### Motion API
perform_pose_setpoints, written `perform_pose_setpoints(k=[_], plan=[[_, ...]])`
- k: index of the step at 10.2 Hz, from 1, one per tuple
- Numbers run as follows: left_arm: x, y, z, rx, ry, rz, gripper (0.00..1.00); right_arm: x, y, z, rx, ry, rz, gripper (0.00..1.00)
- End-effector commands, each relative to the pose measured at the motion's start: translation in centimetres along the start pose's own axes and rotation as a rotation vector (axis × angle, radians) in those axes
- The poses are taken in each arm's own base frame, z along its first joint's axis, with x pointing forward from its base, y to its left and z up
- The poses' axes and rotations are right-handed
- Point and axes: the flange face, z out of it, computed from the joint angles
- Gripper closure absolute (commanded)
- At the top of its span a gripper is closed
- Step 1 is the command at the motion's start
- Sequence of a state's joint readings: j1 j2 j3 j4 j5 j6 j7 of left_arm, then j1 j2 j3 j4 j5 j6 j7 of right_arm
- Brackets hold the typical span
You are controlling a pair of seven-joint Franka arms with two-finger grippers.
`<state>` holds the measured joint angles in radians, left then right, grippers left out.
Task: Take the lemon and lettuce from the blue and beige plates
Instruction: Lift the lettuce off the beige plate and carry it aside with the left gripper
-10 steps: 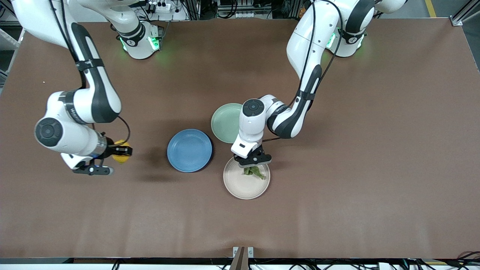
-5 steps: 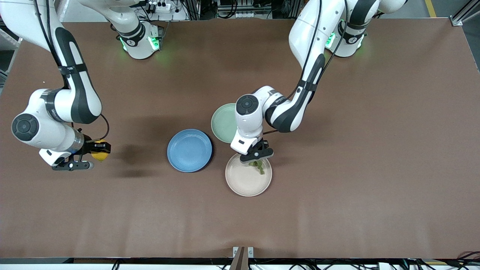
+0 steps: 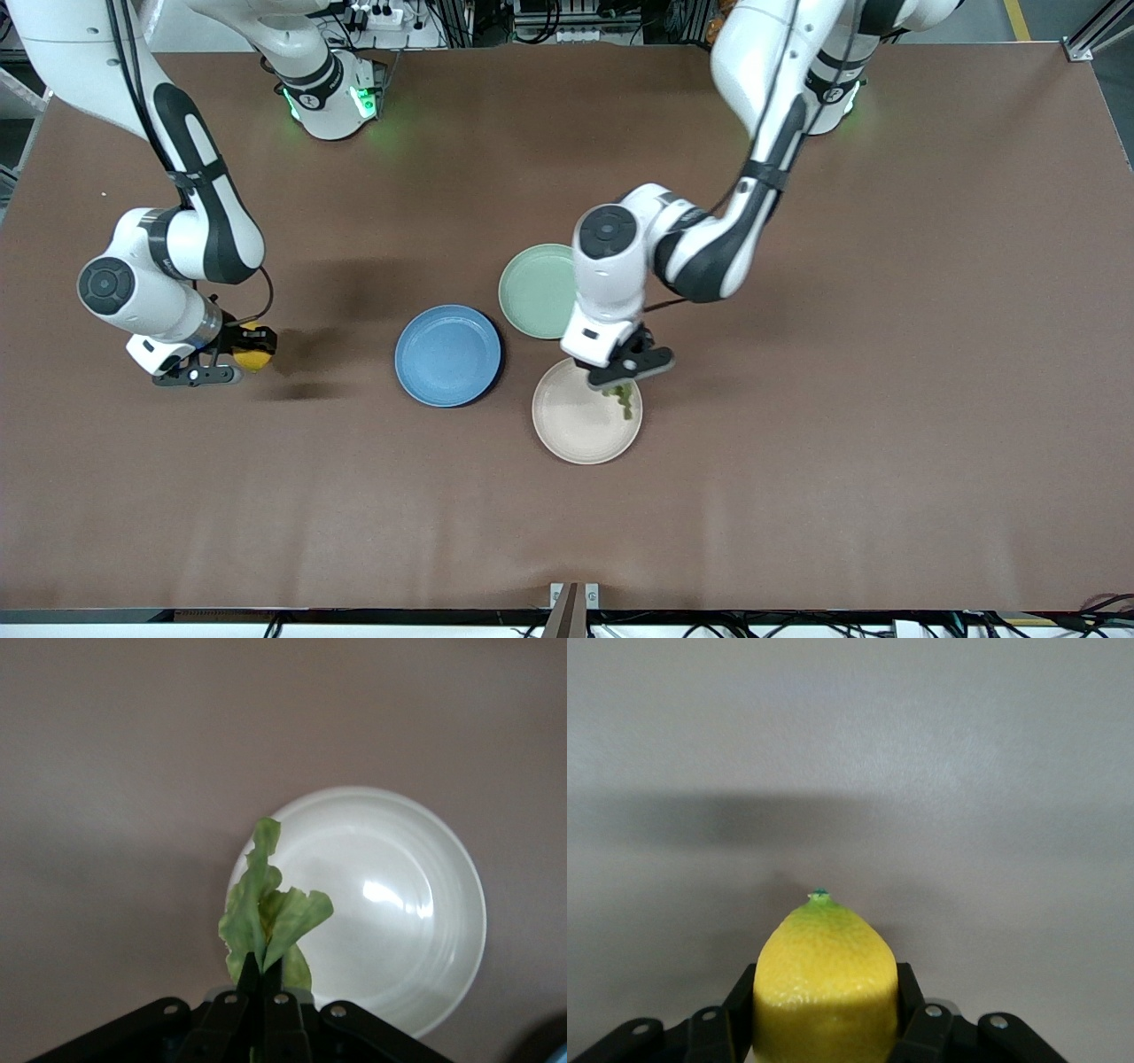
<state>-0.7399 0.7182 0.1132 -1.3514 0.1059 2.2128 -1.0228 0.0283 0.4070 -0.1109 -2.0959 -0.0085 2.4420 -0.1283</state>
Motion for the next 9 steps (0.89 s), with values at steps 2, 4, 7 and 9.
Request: perform_pose_setpoints(k=[2,4,7,9], plan=[[6.3,-5.8,-4.3,-0.022,-0.082,0.003,1.00,-0.1,0.0,1.9,0.002,-0.010,-0.003,0.75],[8.8,-8.5,-5.5,-0.025,-0.110,0.022,1.00,0.2,-0.3,2.4,0.001,-0.002,0.002,0.45],[12.1,-12.6,-7.2,-0.024,-0.143,0.052,1.00,1.1,-0.8,0.8,0.027,0.025,0.027,0.00],[14.4,-16.1,-7.6,-0.013,-0.169,0.083,1.00,1.6,-0.8,-0.6,0.026,0.051,0.025,0.00]])
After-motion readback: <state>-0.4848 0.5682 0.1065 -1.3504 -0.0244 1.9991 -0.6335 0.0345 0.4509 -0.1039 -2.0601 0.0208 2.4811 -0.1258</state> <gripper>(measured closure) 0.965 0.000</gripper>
